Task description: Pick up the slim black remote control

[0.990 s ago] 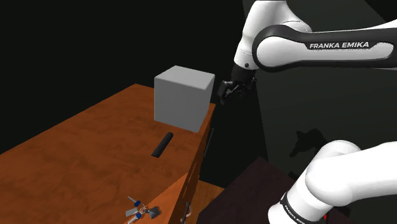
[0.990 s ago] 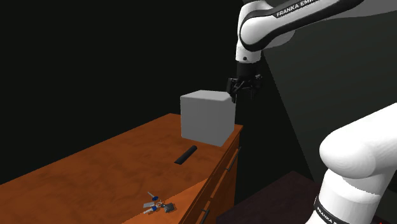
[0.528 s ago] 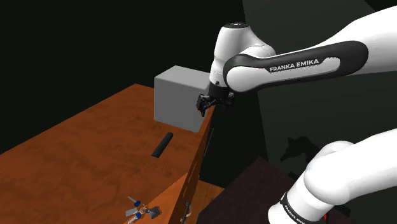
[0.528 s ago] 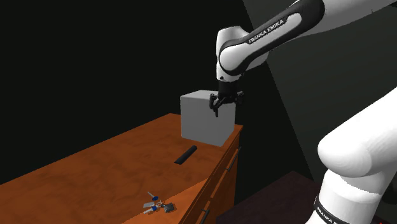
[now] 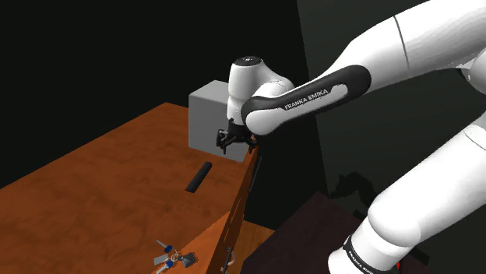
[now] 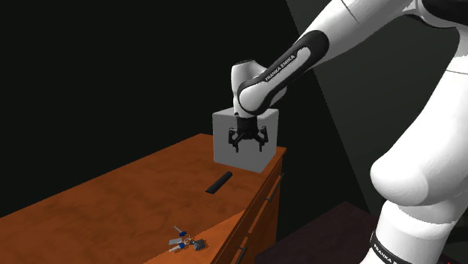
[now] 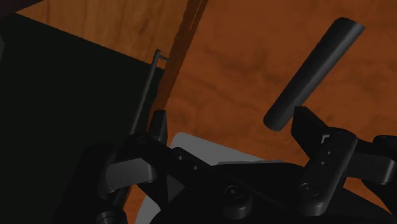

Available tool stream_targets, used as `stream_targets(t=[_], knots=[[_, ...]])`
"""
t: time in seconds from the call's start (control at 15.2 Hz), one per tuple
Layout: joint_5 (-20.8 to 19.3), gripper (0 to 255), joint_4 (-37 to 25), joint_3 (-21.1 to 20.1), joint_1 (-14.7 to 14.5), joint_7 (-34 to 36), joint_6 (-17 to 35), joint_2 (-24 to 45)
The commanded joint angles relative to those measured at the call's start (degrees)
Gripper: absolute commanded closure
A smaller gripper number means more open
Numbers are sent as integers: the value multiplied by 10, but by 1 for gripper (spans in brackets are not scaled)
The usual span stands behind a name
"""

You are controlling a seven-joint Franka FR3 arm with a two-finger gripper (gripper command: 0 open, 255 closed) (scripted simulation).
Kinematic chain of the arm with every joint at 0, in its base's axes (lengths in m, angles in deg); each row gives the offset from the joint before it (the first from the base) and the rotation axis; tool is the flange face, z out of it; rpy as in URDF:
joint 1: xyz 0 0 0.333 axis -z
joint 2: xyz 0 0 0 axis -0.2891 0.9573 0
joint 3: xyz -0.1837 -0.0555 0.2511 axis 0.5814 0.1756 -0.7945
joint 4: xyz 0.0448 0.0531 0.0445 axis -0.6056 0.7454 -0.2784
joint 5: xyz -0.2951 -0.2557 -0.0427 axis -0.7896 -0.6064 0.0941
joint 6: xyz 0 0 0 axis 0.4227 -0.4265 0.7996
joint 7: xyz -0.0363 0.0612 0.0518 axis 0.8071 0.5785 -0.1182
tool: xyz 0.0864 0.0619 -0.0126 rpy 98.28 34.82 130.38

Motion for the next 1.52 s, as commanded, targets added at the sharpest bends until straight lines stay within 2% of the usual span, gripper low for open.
stream_targets(t=[0.0,0.26,0.46,0.66,0.99,1.45], knots=[[-37,0,-26,-19,10,67,13,53],[-126,0,-90,-28,10,194,24,167],[-183,0,-147,-13,-10,276,22,249],[-223,0,-210,11,-38,340,15,325],[-257,0,-327,52,-83,415,0,443],[-282,0,-332,69,-95,436,30,481]])
